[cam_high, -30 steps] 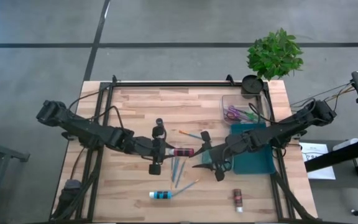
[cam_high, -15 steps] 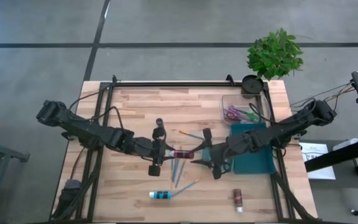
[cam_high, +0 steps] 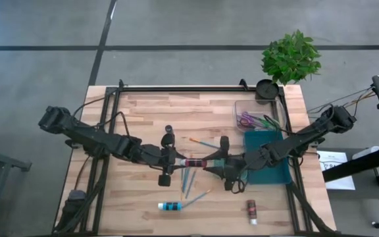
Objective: Pick & Place Paint Supplies
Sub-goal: Put the red paint bottle into the green bin
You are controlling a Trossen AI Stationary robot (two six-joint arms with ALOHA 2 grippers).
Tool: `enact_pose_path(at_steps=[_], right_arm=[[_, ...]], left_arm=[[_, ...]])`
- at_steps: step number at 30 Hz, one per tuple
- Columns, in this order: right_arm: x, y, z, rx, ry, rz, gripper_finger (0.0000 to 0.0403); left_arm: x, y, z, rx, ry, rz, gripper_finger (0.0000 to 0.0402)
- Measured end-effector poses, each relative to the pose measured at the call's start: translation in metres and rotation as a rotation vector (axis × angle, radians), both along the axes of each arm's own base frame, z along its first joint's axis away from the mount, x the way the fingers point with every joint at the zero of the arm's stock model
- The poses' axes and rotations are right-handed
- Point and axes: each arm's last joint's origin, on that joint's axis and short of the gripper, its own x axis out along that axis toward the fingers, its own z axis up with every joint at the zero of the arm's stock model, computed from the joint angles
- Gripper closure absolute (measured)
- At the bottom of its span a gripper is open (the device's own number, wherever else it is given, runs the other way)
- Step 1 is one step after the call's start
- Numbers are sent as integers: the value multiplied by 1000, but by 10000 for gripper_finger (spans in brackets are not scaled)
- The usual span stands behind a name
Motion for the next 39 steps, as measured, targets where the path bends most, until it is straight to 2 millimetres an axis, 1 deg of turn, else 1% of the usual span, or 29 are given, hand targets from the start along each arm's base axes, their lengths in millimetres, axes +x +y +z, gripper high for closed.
enact_pose_path(at_steps=[9, 14, 23, 25, 27, 29, 32, 35, 39], right_arm=[[9, 4, -3, -9, 21, -8, 231], [9, 2, -2, -28, 17, -74, 231], [9, 2, -3, -10, 28, -92, 232], [9, 2, -3, -9, 28, -92, 236], [9, 2, -3, -9, 29, -92, 250], [9, 2, -3, -10, 29, -93, 268], [9, 1, -3, -13, 32, -96, 286], [9, 1, -3, -17, 32, -98, 286], [9, 2, -4, -21, 34, -97, 286]], left_arm=[[1, -1, 1, 5, -10, -10, 282], [1, 0, 1, 7, -18, -1, 282], [1, 0, 1, 7, -20, 1, 282], [1, 0, 1, 7, -20, 1, 282], [1, 0, 1, 9, -20, 0, 281], [1, 0, 1, 8, -20, -2, 263], [1, 0, 2, 6, -23, -4, 223], [1, 0, 2, 6, -23, -4, 192], [-1, 1, 0, 25, 4, 17, 171]])
